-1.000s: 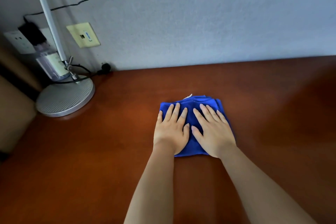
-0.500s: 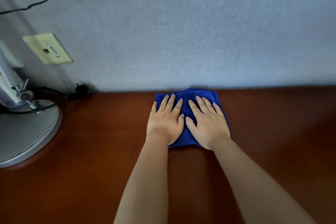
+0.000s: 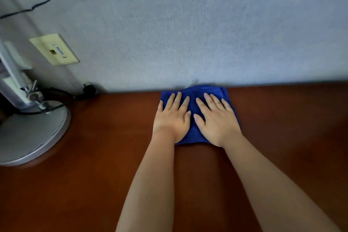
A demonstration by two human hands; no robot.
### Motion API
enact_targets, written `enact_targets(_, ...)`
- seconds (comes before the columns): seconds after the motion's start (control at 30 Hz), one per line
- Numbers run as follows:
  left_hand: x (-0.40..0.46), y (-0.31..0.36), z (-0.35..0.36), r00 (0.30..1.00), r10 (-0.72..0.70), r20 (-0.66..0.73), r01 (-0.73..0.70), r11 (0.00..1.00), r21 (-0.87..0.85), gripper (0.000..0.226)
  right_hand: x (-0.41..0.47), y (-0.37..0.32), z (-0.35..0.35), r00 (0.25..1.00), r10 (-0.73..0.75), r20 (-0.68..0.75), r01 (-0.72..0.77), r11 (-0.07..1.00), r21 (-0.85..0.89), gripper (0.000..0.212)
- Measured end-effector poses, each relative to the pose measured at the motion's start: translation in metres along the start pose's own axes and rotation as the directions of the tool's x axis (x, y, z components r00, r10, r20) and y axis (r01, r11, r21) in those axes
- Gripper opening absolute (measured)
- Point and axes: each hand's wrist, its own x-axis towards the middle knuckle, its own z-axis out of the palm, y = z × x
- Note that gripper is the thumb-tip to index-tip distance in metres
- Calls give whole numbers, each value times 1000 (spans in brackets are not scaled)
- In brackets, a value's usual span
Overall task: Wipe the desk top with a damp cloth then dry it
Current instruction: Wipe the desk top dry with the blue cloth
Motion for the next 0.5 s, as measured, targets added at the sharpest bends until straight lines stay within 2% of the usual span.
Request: enact_targets(0.5, -214, 28, 24, 999, 49, 19, -49, 999, 7, 54, -212, -63, 4, 999, 51, 8, -51, 999, -17, 58)
